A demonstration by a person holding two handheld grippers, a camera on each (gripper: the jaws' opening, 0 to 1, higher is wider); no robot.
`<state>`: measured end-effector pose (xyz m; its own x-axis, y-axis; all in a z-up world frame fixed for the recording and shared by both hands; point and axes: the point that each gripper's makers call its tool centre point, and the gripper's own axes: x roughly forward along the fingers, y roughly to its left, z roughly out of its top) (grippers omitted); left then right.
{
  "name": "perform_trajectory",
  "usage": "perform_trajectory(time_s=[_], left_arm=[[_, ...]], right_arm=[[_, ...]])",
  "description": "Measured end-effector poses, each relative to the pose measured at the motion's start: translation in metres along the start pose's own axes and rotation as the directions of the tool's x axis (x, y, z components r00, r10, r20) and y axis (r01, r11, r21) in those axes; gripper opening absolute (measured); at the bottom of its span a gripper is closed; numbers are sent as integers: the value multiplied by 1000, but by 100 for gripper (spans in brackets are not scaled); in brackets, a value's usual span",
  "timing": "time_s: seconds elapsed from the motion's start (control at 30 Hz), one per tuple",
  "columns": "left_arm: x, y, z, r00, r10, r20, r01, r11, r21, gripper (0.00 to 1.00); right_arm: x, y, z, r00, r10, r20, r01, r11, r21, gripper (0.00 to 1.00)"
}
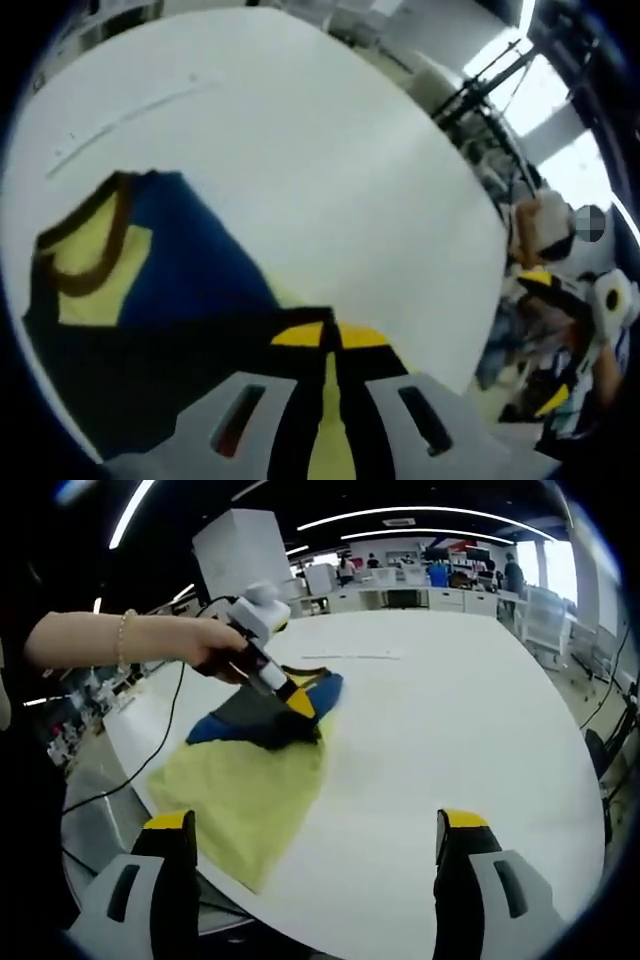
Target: Fold the garment on the visible template until the final outline fits inside the template.
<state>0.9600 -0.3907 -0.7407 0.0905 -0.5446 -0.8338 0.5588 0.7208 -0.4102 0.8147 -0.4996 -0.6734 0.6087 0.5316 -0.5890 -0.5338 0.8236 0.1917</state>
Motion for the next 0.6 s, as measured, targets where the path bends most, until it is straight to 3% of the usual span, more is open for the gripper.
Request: perform_trajectory(time_s=[0.6], left_arm=[[14, 1, -7, 1000, 1, -10, -1, 1000, 3, 0]], right_arm=[[-1, -3, -7, 1000, -7, -9, 7, 1000, 17, 99]])
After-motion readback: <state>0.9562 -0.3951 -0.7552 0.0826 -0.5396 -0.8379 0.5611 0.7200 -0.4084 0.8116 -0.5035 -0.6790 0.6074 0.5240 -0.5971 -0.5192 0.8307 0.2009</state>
